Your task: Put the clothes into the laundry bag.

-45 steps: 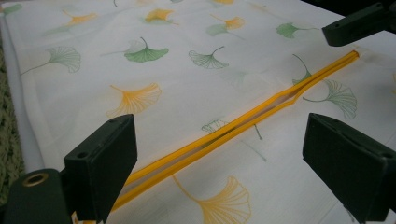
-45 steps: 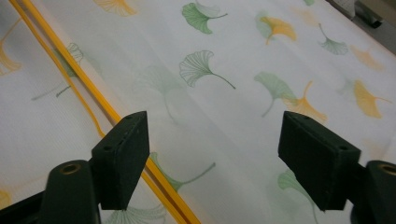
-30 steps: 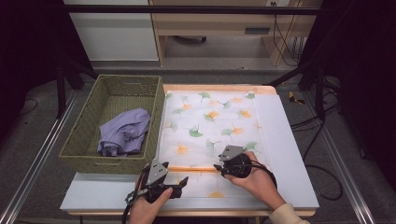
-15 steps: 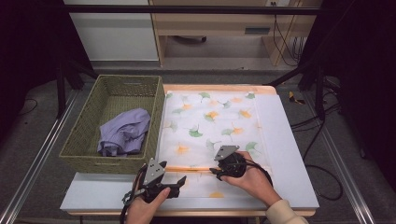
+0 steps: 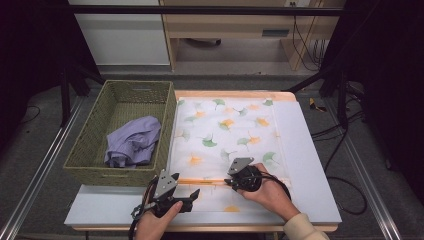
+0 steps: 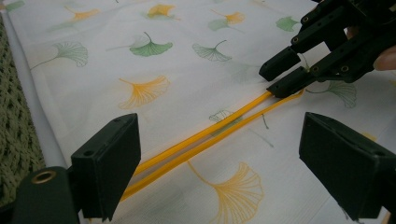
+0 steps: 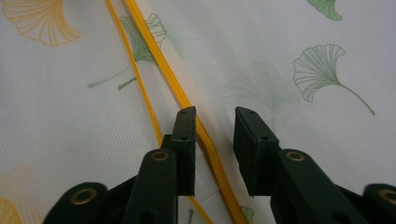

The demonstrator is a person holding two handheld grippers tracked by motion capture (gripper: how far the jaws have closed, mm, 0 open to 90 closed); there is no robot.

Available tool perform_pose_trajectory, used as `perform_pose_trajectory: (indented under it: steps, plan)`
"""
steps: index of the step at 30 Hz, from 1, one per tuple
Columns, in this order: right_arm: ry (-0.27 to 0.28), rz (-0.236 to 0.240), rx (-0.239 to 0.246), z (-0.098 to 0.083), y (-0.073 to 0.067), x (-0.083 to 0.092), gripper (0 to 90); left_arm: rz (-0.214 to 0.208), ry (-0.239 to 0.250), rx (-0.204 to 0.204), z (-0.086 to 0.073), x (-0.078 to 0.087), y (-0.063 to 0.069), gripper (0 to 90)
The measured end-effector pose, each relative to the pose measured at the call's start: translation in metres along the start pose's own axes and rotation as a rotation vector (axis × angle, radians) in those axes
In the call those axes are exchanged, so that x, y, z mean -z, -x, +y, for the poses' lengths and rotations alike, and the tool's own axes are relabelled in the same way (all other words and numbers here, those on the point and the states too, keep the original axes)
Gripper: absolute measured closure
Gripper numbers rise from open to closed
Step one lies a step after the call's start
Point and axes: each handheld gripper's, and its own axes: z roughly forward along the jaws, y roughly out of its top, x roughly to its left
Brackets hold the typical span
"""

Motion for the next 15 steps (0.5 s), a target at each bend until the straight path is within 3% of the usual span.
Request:
perform_pose_trajectory:
  steps: [8,15]
  plan:
    - [0.000,0.043,-0.033,0.0005,0.0050,-0.0008,87.8,-0.003,-0.002,0.003,-0.0003,-0.0004,-0.0001,12.7]
    - [0.003,0.075,-0.074,0.0008,0.0094,-0.0010,89.8,-0.005,-0.002,0.009,-0.0006,-0.0006,0.0004,12.7]
